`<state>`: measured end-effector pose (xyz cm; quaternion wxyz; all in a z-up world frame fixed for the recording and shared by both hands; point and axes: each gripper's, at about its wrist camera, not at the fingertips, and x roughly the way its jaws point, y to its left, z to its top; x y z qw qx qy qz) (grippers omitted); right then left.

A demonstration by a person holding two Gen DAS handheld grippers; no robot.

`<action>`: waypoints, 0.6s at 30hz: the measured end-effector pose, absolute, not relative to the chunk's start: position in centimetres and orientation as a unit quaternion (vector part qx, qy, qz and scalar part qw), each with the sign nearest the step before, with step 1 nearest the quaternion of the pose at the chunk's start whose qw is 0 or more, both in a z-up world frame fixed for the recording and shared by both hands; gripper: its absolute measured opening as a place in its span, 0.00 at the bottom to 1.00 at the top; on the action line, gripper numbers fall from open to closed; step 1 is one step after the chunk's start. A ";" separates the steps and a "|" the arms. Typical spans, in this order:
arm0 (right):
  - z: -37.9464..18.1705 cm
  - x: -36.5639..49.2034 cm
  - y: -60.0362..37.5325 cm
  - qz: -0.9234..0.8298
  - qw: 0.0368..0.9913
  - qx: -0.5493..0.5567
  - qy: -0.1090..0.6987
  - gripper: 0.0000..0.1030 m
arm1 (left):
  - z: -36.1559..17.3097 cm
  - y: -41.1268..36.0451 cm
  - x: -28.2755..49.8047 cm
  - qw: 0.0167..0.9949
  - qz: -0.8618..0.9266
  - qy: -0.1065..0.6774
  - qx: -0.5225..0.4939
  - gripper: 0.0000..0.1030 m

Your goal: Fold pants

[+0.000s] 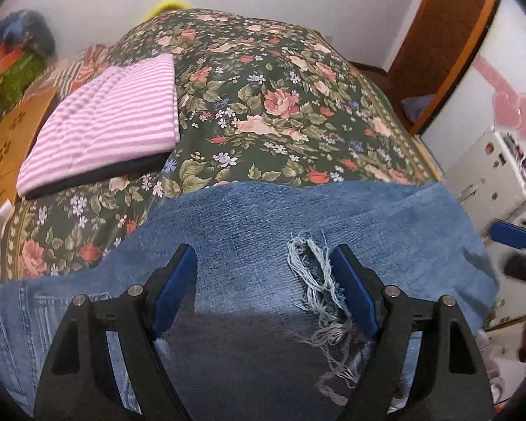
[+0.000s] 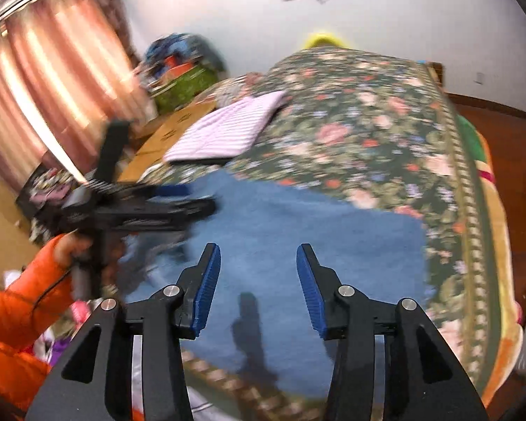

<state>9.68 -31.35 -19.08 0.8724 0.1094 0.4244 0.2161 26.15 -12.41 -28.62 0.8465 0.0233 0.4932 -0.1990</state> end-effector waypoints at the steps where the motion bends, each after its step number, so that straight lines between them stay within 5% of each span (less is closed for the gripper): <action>1: -19.4 10.1 -32.0 0.204 0.874 0.113 0.427 0.41 | -28.3 -12.3 26.0 0.847 -0.201 0.493 0.018 0.78; 8: -24.3 13.6 -33.8 0.174 0.852 0.096 0.485 0.40 | -25.7 -12.8 22.7 0.850 -0.232 0.473 0.024 0.78; 18: -25.1 14.2 -33.8 0.167 0.852 0.055 0.493 0.40 | -29.9 -13.1 20.6 0.818 -0.238 0.522 0.035 0.83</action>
